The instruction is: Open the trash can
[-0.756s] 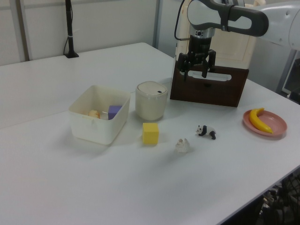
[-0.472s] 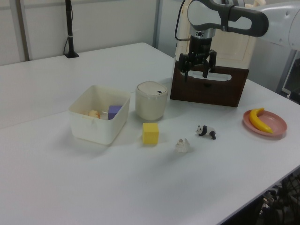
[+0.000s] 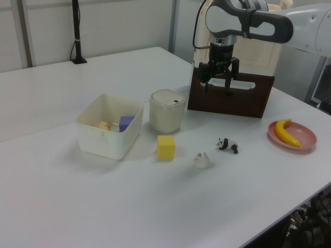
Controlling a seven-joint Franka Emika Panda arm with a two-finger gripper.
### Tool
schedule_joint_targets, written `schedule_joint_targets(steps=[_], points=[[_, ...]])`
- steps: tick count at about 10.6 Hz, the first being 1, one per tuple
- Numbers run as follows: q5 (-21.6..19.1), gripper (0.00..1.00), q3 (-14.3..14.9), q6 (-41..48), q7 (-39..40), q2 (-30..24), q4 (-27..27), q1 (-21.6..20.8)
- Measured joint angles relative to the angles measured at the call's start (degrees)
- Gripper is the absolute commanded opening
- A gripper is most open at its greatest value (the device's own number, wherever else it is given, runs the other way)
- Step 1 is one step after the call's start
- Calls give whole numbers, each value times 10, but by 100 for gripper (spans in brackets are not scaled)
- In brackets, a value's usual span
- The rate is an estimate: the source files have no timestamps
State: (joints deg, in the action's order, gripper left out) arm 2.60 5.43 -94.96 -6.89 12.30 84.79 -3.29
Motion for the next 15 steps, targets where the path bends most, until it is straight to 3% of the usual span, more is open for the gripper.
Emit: schedule_joint_targets(steps=[6,9,11,13,15], points=[[0,100,0,-6,0,6,0,0],[0,78,0,-30,1,17,1,0],[0,81,-1,-42,5,25,1,0],[0,100,-1,-43,35,25,1,0],[0,100,-1,-43,67,25,5,0]])
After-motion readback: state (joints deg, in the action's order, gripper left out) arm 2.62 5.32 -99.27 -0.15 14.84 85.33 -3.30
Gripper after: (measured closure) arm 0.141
